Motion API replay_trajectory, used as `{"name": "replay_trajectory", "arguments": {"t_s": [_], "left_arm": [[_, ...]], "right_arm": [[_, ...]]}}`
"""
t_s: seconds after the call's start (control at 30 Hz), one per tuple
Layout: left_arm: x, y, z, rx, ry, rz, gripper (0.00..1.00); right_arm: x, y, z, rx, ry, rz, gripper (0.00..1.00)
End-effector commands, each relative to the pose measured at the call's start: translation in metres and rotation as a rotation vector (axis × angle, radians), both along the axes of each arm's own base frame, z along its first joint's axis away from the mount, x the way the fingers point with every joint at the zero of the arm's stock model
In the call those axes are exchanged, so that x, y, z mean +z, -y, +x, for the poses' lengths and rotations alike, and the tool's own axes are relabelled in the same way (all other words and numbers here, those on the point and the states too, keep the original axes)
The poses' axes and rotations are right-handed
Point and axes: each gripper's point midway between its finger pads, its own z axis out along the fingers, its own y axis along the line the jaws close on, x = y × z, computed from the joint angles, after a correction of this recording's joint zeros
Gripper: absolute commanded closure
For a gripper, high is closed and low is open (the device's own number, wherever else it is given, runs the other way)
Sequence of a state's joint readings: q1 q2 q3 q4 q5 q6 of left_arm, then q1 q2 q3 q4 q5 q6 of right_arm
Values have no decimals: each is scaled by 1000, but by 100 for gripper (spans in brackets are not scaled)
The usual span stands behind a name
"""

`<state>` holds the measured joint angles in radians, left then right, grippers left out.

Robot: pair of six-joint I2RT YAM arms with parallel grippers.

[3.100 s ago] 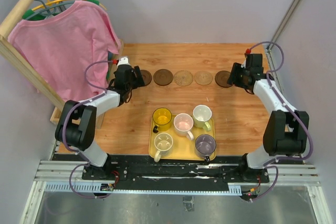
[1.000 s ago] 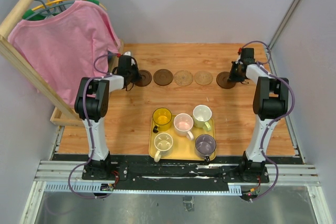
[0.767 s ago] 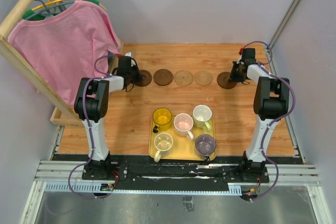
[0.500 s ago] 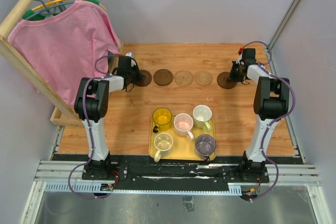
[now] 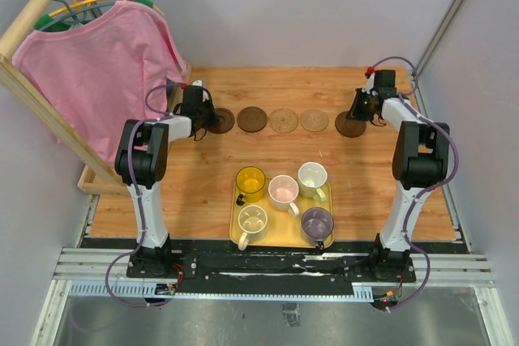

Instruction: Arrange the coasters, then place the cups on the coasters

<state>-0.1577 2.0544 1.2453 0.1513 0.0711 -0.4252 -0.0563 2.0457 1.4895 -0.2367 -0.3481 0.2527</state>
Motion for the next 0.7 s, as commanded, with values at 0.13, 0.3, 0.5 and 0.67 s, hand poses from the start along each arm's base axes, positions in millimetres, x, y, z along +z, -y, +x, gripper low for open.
{"name": "replay_trajectory", "arguments": {"t_s": [0.13,0.3,0.5,0.67], "left_arm": [[3,-23,0,87,-20,57,96],[5,-14,1,55,-16,17,96],[20,10,5,-44,32,-81,96],[49,28,7,-126,104,-151,95]], "right_arm": [[22,-20,4,72,56,-34,97],[14,-29,3,102,37,-9,97],[20,-52,7,189,55,-1,97],[19,-76,11,258,50,-18,97]]}}
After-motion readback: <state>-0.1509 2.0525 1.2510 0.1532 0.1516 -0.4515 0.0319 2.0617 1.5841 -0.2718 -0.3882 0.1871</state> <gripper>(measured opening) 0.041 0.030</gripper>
